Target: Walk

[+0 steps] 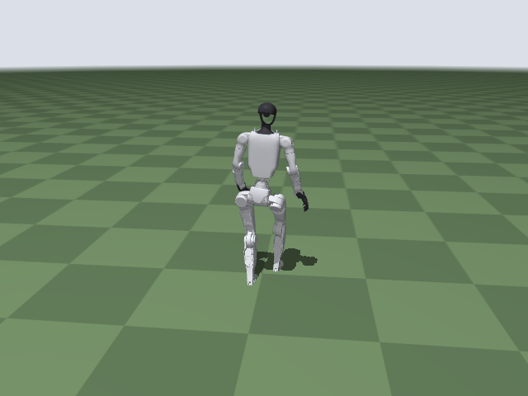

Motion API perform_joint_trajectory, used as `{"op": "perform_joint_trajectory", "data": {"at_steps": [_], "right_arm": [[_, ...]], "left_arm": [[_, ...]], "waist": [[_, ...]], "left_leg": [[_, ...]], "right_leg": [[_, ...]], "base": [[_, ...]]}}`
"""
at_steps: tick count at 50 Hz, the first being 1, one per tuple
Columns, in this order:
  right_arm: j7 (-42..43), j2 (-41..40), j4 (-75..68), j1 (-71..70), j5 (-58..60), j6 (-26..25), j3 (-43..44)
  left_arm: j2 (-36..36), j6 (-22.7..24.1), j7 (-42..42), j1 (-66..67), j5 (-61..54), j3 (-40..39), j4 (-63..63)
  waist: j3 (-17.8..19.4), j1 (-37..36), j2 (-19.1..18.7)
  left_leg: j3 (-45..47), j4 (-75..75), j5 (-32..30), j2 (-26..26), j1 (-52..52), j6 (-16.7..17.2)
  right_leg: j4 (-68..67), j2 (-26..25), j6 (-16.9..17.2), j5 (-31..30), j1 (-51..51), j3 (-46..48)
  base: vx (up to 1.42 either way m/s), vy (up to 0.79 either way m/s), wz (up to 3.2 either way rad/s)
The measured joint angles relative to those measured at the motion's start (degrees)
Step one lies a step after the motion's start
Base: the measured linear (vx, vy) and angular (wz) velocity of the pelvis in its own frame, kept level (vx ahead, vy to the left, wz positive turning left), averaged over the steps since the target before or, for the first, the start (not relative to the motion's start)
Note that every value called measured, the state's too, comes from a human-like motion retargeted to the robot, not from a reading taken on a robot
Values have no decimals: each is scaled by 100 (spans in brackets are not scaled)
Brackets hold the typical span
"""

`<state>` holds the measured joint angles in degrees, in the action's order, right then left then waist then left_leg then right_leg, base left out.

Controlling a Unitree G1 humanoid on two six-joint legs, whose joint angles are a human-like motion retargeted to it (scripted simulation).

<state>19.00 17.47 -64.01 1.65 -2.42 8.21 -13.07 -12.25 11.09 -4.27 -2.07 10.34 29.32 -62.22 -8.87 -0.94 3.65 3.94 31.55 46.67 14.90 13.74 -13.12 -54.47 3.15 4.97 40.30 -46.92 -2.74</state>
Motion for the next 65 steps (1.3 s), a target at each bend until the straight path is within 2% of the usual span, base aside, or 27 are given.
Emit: {"op": "perform_joint_trajectory", "data": {"at_steps": [3,5,7,15,20,25,30,33,36,40,45,51,58,65], "right_arm": [[-14,-12,-184,-161,-52,138,8],[-24,-13,-273,-244,-87,190,-16],[-15,-7,-308,-246,-98,209,-38],[13,18,-416,-179,-175,241,-47],[22,7,-484,-94,-213,259,-41],[40,-24,-533,-7,-197,263,-39],[36,-36,-516,27,-199,253,-40],[42,-31,-482,5,-205,241,-37],[56,-21,-456,-44,-188,231,-31],[52,-9,-442,-160,-166,223,-7],[21,-19,-416,-348,-201,232,37],[3,-83,-290,-620,-317,281,56],[-86,-213,-23,-967,-331,339,-42],[-218,-366,345,-1163,-229,354,-239]], "left_arm": [[45,129,-49,-170,-16,-8,-211],[49,165,-59,-262,-38,-52,-286],[53,172,-75,-301,-59,-74,-286],[37,188,-184,-489,-185,-140,-126],[-2,225,-245,-570,-263,-175,33],[-49,262,-261,-542,-328,-206,159],[-121,249,-254,-519,-342,-244,278],[-132,194,-239,-479,-323,-242,338],[-144,139,-208,-333,-287,-230,343],[-148,95,-191,-147,-284,-255,321],[-117,88,-202,108,-356,-326,234],[-49,129,-239,382,-448,-410,85],[-35,171,-291,521,-473,-469,-27],[-94,182,-372,606,-527,-559,-128]], "waist": [[-369,313,158],[-703,471,153],[-848,533,143],[-813,608,156],[-757,539,50],[-651,310,-281],[-384,-139,-857],[-316,-288,-952],[-295,-395,-910],[-268,-521,-785],[-224,-647,-669],[-284,-718,-606],[-649,-563,-376],[-781,-511,-164]], "left_leg": [[-55,495,117,250,726,-34],[-106,544,86,292,1115,-28],[-119,588,90,296,1240,-9],[-239,948,176,254,1082,112],[-353,1658,305,21,1134,241],[-390,2903,333,-630,1332,473],[-305,4854,-46,-1954,1505,740],[-336,5861,-461,-2383,1963,638],[-399,6613,-577,-2528,2533,409],[-464,7089,-423,-2400,3272,111],[-408,6627,-168,-2016,3917,-17],[-240,4990,25,-1618,4288,113],[-116,2746,-104,-981,4570,334],[-138,2268,-338,-626,4438,346]], "right_leg": [[-442,301,50,39,-672,-26],[-500,372,46,-63,-1044,7],[-619,385,29,-118,-1181,26],[-1011,319,-89,-39,-882,80],[-977,52,-203,21,-514,193],[-801,-531,-379,-12,-59,432],[-490,-1513,-665,-14,575,691],[-345,-1785,-778,24,779,662],[-235,-1886,-821,106,938,563],[-78,-1891,-800,226,1174,412],[143,-1805,-699,336,1527,308],[453,-1678,-562,342,1850,243],[625,-1266,-464,346,1799,285],[341,-1067,-417,472,1984,201]], "base": [[-2,1,84],[2,2,57],[1,1,13],[0,0,0],[0,0,-4],[1,0,-36],[1,0,-66],[-5,-1,-25],[-6,-2,-4],[-4,-1,1],[0,0,0],[0,0,0],[2,0,24],[1,0,3]]}}
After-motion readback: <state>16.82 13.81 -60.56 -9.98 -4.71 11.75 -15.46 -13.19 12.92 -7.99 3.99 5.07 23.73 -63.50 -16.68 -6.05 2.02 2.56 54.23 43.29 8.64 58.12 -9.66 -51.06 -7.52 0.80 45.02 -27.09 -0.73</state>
